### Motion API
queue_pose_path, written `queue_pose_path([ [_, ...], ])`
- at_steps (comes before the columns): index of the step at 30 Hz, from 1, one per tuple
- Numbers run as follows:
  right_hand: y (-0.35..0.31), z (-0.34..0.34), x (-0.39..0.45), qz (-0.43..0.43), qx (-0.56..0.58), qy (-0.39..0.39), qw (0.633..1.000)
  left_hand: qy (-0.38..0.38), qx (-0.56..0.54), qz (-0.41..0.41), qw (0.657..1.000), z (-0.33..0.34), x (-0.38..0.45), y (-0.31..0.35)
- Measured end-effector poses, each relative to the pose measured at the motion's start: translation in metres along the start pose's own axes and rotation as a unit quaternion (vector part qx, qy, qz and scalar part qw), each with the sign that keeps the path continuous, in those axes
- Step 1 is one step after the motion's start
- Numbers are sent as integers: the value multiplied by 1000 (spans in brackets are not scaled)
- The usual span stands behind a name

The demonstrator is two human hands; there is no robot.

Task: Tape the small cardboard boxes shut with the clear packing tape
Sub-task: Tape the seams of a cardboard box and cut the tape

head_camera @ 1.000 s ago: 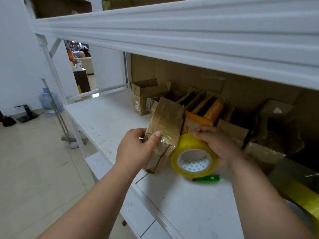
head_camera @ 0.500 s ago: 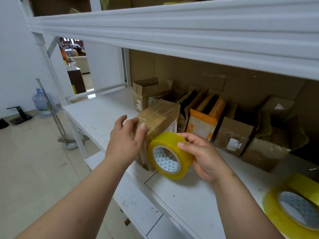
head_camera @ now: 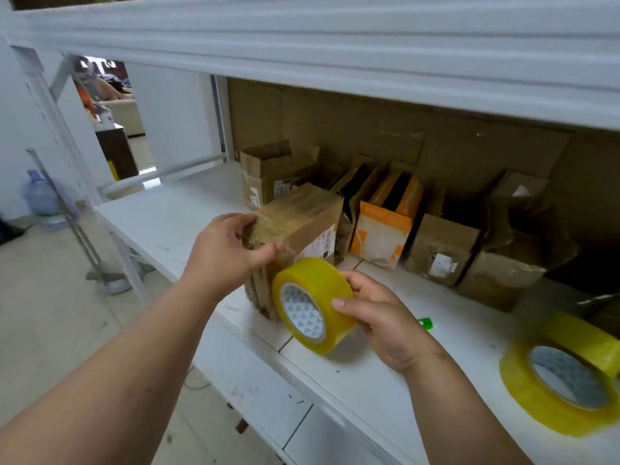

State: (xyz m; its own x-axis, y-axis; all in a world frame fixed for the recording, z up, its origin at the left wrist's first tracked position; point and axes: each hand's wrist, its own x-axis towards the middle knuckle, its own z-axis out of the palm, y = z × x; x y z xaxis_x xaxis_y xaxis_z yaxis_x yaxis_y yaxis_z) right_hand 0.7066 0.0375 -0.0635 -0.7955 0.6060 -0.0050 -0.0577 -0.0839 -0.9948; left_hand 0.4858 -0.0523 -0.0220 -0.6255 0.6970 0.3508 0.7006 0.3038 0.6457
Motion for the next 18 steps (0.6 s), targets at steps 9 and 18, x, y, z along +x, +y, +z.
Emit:
queue_pose_path([
  [9, 32, 27, -2, 69, -10, 57, 996, -77, -59, -6, 995, 0, -1, -9],
  [18, 28, 30, 4, 75, -27, 70, 994, 101, -136, -98, 981, 26, -50, -5],
])
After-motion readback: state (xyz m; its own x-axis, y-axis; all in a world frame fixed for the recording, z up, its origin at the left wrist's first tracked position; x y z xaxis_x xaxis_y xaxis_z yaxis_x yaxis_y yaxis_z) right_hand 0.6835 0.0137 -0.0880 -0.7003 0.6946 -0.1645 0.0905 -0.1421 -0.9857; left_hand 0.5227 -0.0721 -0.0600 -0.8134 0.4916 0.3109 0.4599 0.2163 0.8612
